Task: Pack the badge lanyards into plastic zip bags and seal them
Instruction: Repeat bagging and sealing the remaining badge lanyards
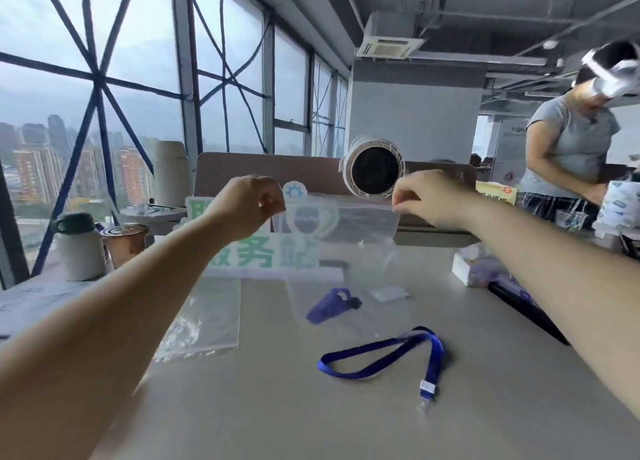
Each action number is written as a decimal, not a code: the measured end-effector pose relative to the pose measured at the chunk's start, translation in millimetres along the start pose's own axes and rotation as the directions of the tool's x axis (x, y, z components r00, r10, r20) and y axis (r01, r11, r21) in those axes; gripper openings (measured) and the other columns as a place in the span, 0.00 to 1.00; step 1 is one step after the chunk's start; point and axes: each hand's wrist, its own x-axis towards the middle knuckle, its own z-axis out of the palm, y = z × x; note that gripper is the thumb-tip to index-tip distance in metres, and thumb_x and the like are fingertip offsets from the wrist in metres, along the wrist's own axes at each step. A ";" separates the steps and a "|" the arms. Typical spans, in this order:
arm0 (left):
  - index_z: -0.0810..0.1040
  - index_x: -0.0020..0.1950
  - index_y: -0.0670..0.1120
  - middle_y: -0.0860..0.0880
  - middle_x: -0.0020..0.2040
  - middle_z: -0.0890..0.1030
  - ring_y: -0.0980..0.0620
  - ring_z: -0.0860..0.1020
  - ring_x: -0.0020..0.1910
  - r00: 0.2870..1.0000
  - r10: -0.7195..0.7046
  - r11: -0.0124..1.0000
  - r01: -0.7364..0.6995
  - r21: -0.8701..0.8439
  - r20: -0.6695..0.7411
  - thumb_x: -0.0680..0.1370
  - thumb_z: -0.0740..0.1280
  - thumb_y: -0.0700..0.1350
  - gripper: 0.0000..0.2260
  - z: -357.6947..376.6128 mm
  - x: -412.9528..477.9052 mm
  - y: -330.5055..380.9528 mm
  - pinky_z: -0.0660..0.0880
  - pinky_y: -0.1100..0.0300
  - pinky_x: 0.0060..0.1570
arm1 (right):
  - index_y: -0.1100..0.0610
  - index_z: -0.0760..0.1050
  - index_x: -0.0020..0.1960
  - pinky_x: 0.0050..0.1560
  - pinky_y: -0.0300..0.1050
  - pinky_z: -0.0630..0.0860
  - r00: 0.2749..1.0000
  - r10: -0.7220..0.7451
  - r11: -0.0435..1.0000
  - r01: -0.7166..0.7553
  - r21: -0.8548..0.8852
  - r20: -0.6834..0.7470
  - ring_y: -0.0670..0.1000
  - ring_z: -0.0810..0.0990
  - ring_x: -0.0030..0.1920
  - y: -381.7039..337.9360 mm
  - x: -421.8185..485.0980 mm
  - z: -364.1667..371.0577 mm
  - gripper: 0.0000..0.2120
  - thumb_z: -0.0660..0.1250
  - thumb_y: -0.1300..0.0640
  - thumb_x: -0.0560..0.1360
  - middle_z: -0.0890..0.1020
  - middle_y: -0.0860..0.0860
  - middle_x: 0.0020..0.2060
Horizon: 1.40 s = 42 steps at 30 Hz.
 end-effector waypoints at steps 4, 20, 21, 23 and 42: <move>0.82 0.45 0.45 0.51 0.40 0.78 0.51 0.76 0.40 0.998 0.015 1.000 -0.014 0.010 -0.057 0.75 0.69 0.42 0.02 -13.3 16.0 7.6 0.66 0.63 0.41 | 0.56 0.79 0.46 0.35 0.22 0.63 1.000 0.017 1.000 -0.017 0.006 -0.025 0.49 0.73 0.43 -6.1 0.7 -17.3 0.02 0.68 0.58 0.74 0.77 0.48 0.39; 0.76 0.42 0.53 0.53 0.46 0.82 0.55 0.82 0.35 0.988 -0.141 0.988 0.137 -0.071 -0.065 0.77 0.67 0.44 0.05 1.3 22.9 6.0 0.77 0.56 0.38 | 0.58 0.69 0.40 0.29 0.37 0.77 0.970 0.244 0.809 -0.213 0.548 0.016 0.54 0.81 0.33 -0.8 10.7 11.1 0.09 0.62 0.68 0.77 0.78 0.60 0.38; 0.75 0.42 0.52 0.53 0.46 0.82 0.56 0.82 0.33 0.986 -0.154 0.982 0.146 -0.119 -0.064 0.77 0.67 0.43 0.05 8.7 21.8 1.9 0.78 0.57 0.36 | 0.58 0.68 0.41 0.31 0.38 0.78 0.963 0.269 0.789 -0.228 0.571 0.012 0.55 0.81 0.34 0.3 12.4 18.8 0.08 0.62 0.68 0.77 0.77 0.59 0.38; 0.75 0.41 0.49 0.50 0.46 0.82 0.55 0.83 0.34 0.979 -0.189 0.962 0.169 -0.217 -0.077 0.77 0.67 0.41 0.06 24.1 21.6 -6.5 0.80 0.53 0.38 | 0.59 0.68 0.47 0.39 0.43 0.80 0.955 0.298 0.747 -0.232 0.622 -0.002 0.56 0.80 0.36 3.6 16.7 34.8 0.06 0.62 0.68 0.76 0.76 0.58 0.38; 0.72 0.52 0.53 0.52 0.44 0.84 0.53 0.83 0.44 0.997 -0.076 0.945 0.081 -0.317 0.027 0.76 0.68 0.42 0.09 54.2 -90.8 -0.7 0.79 0.55 0.46 | 0.49 0.79 0.41 0.53 0.46 0.77 0.975 0.223 0.784 -0.163 0.599 -0.026 0.50 0.82 0.46 13.1 -79.0 74.5 0.09 0.68 0.63 0.74 0.84 0.48 0.42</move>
